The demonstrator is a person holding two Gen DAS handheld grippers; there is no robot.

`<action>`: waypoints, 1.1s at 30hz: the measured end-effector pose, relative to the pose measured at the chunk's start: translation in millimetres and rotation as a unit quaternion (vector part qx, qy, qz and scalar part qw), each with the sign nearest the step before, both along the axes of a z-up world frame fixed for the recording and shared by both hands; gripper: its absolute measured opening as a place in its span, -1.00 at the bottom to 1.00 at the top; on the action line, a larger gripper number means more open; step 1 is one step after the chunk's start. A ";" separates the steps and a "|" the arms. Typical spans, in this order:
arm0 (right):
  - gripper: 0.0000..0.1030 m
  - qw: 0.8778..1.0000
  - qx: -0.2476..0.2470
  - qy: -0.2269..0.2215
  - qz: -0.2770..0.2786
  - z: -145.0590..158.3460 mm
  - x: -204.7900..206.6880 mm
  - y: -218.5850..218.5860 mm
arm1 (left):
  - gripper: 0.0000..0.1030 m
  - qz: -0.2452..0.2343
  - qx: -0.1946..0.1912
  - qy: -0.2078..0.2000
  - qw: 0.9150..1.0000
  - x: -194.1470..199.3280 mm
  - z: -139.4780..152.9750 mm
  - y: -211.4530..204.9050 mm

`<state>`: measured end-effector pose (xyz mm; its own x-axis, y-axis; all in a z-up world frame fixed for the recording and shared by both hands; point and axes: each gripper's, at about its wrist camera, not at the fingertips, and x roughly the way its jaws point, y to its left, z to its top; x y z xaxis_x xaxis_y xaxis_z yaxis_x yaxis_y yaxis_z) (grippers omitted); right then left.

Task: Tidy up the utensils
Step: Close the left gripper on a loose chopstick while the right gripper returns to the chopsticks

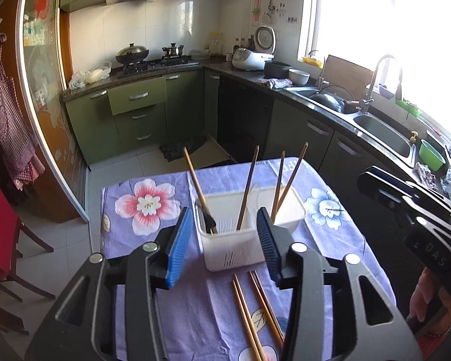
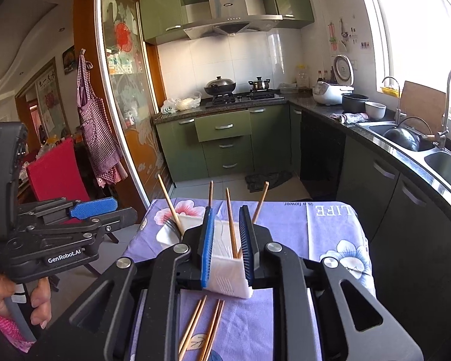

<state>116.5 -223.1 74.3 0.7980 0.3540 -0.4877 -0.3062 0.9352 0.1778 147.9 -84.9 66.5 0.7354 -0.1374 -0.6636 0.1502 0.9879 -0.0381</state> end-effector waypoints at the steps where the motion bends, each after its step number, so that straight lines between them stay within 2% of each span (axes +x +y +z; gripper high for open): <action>1: -0.56 1.000 0.003 0.006 -0.003 -10.0 -8.7 -5.2 | -0.14 0.003 -0.001 0.016 1.000 -3.2 -13.1 0.1; 2: -0.48 1.000 0.008 0.013 -0.006 -20.8 -16.9 -11.8 | -0.14 0.003 -0.007 0.033 0.999 -4.8 -27.2 0.5; 5: -0.45 0.998 0.034 0.047 -0.016 -56.6 -33.7 -33.8 | -0.14 -0.004 -0.025 0.097 0.995 -5.8 -76.7 -3.6; 8: -0.45 0.995 0.055 0.081 -0.035 -87.2 -43.5 -56.0 | -0.14 0.002 -0.037 0.164 0.986 -1.5 -125.8 -8.5; 13: -0.45 0.989 0.081 0.117 -0.051 -121.1 -49.3 -82.4 | -0.29 0.023 -0.034 0.212 0.976 4.2 -172.0 -15.2; 19: -0.45 0.985 0.096 0.135 -0.049 -139.9 -50.3 -90.4 | -0.30 0.033 -0.023 0.228 0.973 9.6 -193.3 -20.1; 24: -0.45 0.984 0.104 0.136 -0.048 -139.8 -48.6 -89.7 | -0.44 0.040 -0.009 0.237 0.971 16.0 -202.9 -18.7; 33: -0.45 0.983 0.107 0.141 -0.046 -138.3 -47.5 -85.2 | -0.43 0.037 0.010 0.234 0.971 14.8 -204.5 -22.3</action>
<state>69.1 -308.3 -64.0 0.6754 0.4045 -0.6166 -0.1322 0.8890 0.4385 162.8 -107.2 -138.0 0.3600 -0.0786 -0.9296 0.0493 0.9967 -0.0651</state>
